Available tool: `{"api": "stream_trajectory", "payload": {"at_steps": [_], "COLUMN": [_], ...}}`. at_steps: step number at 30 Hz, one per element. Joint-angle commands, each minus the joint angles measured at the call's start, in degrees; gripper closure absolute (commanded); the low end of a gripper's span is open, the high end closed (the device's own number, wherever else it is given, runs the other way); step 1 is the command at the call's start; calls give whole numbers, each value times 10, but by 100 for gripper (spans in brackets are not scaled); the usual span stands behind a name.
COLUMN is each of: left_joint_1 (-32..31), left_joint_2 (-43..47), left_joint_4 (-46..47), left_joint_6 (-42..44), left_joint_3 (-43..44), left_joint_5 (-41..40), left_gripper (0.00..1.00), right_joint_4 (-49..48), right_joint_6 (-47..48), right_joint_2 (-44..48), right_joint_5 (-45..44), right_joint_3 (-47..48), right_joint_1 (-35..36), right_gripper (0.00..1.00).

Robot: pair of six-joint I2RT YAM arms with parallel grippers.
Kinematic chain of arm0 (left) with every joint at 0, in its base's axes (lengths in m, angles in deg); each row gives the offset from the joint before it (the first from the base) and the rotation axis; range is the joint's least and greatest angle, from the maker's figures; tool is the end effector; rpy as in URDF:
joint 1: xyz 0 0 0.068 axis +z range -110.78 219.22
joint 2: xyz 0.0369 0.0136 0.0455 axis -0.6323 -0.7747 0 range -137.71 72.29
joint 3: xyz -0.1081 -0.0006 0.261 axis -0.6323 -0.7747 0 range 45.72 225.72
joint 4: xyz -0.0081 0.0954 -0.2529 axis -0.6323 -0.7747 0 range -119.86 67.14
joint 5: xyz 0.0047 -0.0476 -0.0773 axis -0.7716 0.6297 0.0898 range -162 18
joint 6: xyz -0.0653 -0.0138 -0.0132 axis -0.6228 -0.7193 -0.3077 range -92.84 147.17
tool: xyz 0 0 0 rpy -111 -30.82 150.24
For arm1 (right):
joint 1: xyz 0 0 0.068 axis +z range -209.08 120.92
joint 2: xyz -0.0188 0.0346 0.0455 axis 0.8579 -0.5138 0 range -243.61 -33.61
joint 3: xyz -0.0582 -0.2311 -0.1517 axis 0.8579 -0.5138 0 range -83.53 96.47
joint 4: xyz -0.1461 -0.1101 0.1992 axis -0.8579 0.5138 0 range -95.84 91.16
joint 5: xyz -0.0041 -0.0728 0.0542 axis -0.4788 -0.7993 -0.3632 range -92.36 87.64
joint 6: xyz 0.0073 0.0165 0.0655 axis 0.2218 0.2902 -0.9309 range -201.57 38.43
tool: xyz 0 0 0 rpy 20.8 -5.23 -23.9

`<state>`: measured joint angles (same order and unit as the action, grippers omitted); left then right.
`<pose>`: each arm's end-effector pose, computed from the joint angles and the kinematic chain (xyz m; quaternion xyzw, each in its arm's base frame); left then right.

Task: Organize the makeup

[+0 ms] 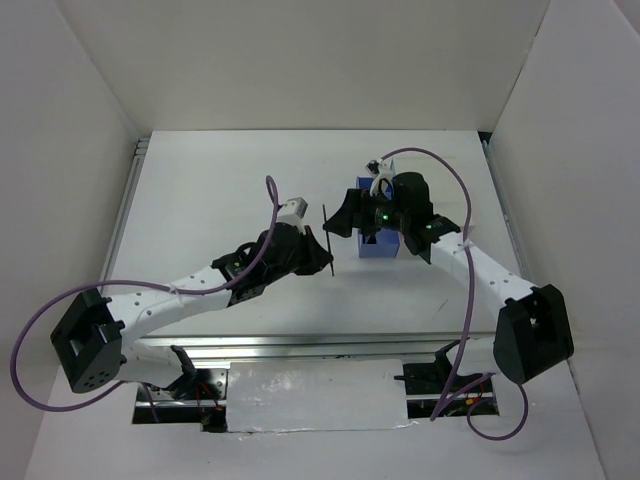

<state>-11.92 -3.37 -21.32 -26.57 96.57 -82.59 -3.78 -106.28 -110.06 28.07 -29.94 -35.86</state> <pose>0.2121 -0.2473 0.2762 -0.0696 0.8303 -0.3871 0.3949 0.2864 0.1529 0.2852 -0.1307 0.8152 0.4130 0.3844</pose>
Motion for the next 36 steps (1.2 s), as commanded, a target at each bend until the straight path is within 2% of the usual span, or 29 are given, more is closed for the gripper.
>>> {"api": "stream_trajectory", "payload": {"at_steps": [1, 5, 7, 8, 10, 12, 13, 14, 15, 17, 18, 20, 21, 24, 25, 28, 31, 36], "left_joint_1": [0, 0, 0, 0, 0, 0, 0, 0, 0, 0, 0, 0, 0, 0, 0, 0, 0, 0], "left_joint_2": [13, 12, 12, 14, 16, 15, 14, 11, 10, 10, 11, 12, 12, 21, 33, 80, 138, 203], "left_joint_4": [75, 72, 77, 79, 81, 72, 66, 60, 55, 51, 51, 42, 36, -2, -14, -71, -134, -250], "left_joint_6": [57, 60, 63, 62, 62, 63, 62, 62, 61, 59, 57, 51, 49, 45, 44, 48, 63, 100], "left_joint_3": [2, 13, 12, 12, 14, 23, 27, 30, 32, 36, 37, 42, 48, 55, 56, 40, 32, 40], "left_joint_5": [53, 58, 64, 66, 68, 65, 63, 52, 44, 35, 28, 17, 14, -4, -11, -49, -86, -106], "left_gripper": [100, 100, 100, 100, 100, 100, 100, 100, 98, 78, 52, 23, 1, 1, 1, 1, 1, 1], "right_joint_4": [-68, -94, -98, -98, -100, -106, -109, -112, -115, -116, -114, -96, -79, -11, 9, 62, 109, 180], "right_joint_6": [-10, -19, -20, -19, -17, -17, -19, -23, -24, -24, -20, -9, -3, 33, 42, 72, 110, 143], "right_joint_2": [-4, -7, -9, -10, -16, -20, -19, -17, -13, -7, -3, 1, 2, -11, -16, -41, -87, -157], "right_joint_5": [59, 95, 96, 98, 107, 119, 118, 114, 112, 105, 102, 76, 64, -3, -57, -146, -288, -396], "right_joint_3": [6, -1, -3, -2, 0, 0, -1, -3, -7, -8, -8, -1, 11, 58, 73, 125, 199, 284], "right_joint_1": [11, 14, 15, 16, 16, 16, 16, 16, 17, 16, 16, 17, 17, 17, 16, 15, 14, 6], "right_gripper": [3, 9, 17, 27, 40, 67, 87, 100, 100, 100, 100, 100, 100, 100, 100, 100, 100, 100]}}
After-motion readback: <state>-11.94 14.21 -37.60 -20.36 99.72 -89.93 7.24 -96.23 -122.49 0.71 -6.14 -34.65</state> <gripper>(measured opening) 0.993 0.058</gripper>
